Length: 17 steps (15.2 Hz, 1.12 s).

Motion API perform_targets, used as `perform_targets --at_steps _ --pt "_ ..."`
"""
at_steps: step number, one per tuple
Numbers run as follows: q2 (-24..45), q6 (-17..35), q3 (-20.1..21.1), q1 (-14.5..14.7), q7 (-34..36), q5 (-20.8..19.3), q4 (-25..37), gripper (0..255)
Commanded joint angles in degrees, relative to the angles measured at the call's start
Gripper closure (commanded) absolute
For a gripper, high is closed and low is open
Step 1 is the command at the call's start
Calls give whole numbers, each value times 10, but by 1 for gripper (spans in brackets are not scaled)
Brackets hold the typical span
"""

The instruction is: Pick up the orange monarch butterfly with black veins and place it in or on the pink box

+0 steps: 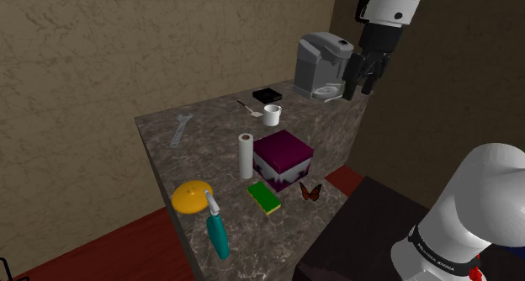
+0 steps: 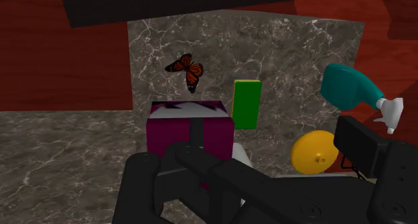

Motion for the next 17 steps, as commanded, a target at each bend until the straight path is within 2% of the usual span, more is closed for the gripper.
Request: perform_targets --at_steps 1,9,17 --pt "0 0 0 0 0 0 0 0" --pt "33 154 -35 9 -77 -9 -129 0" --pt "143 333 -77 25 -165 -6 -210 0"
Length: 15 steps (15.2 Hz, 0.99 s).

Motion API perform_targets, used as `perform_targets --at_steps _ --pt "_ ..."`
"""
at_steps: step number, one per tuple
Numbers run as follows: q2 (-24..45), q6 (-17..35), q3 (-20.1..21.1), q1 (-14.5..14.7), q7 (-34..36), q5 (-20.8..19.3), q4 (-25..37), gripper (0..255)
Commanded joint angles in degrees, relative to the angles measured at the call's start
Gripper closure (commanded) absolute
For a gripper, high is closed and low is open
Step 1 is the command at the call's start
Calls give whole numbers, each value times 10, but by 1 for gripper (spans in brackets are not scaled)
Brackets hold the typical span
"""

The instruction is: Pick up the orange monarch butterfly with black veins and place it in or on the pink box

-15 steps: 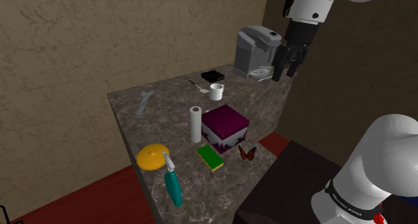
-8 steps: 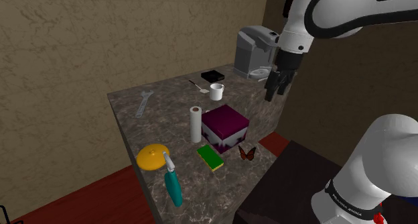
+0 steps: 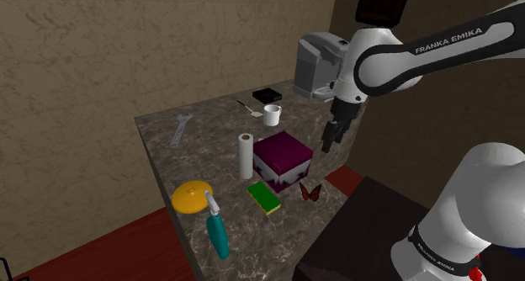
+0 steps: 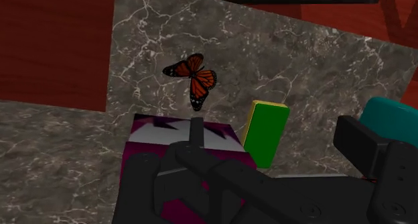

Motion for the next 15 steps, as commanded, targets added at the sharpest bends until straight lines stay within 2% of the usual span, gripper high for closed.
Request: perform_targets --at_steps 1,6,9,11,13,15 --pt "37 50 -11 7 -24 5 -15 0" --pt "154 172 -46 37 -99 37 -29 0" --pt "237 241 -69 67 -164 86 -23 0" --pt "297 281 -82 89 -223 141 -13 0" --pt "359 313 -84 106 -297 217 4 0" --pt "422 336 -67 106 -378 302 28 0"
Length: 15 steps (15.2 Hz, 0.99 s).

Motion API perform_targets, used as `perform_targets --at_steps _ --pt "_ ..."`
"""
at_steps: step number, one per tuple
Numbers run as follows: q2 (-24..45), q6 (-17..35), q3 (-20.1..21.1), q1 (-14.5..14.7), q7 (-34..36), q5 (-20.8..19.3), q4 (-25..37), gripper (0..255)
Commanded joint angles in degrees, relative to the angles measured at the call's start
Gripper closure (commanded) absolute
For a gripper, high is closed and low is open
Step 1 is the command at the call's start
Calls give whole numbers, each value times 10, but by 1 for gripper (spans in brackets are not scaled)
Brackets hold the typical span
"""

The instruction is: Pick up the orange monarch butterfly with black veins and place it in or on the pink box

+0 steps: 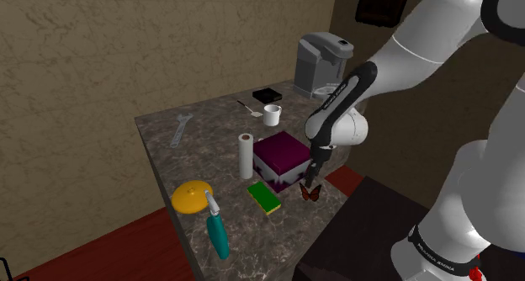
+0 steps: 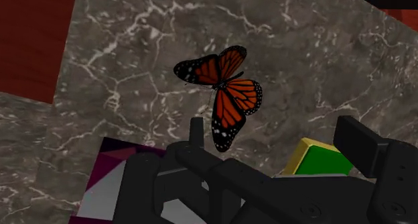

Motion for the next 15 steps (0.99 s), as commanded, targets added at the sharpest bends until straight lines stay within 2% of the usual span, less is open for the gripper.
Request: perform_targets --at_steps 1,2,3,10,15 --pt "60 26 21 -7 -84 86 19 0" --pt "89 34 38 -17 -121 122 33 0" --pt "107 40 51 -27 -141 141 42 0" --pt "179 80 111 -62 -214 233 71 0" --pt "185 83 116 -66 -220 240 74 0"
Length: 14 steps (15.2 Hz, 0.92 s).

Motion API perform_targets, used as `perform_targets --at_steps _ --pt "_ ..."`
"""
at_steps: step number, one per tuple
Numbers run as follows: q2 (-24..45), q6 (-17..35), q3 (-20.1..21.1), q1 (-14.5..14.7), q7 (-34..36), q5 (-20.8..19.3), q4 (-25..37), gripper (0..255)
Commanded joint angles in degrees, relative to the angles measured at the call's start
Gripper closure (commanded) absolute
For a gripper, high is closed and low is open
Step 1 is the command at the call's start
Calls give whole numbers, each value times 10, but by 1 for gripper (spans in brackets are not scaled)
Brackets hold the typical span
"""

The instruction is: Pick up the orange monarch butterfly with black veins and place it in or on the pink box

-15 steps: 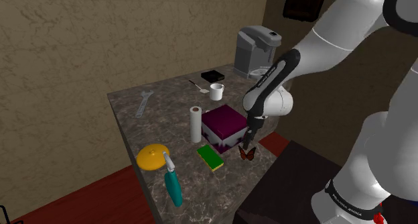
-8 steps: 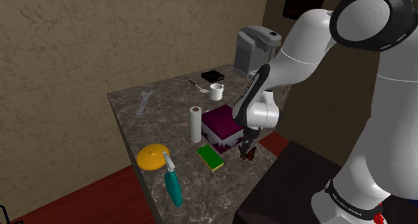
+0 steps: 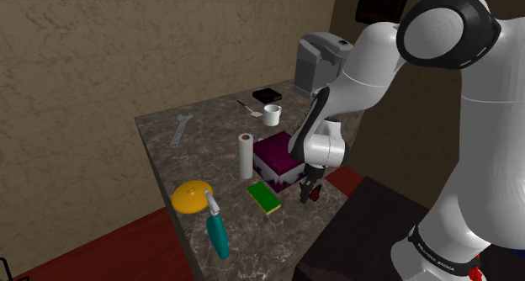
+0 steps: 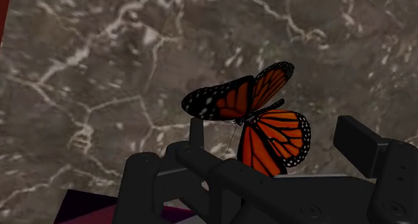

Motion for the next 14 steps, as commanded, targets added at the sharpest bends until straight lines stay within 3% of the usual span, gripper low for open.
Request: perform_targets --at_steps 1,3,4,14 --pt "1 0 1 0 0 1 0 0" --pt "0 0 0 0 0 1 0 0" --pt "0 0 0 0 0 1 0 255" --pt "-10 -5 -7 6 11 -11 -5 255"
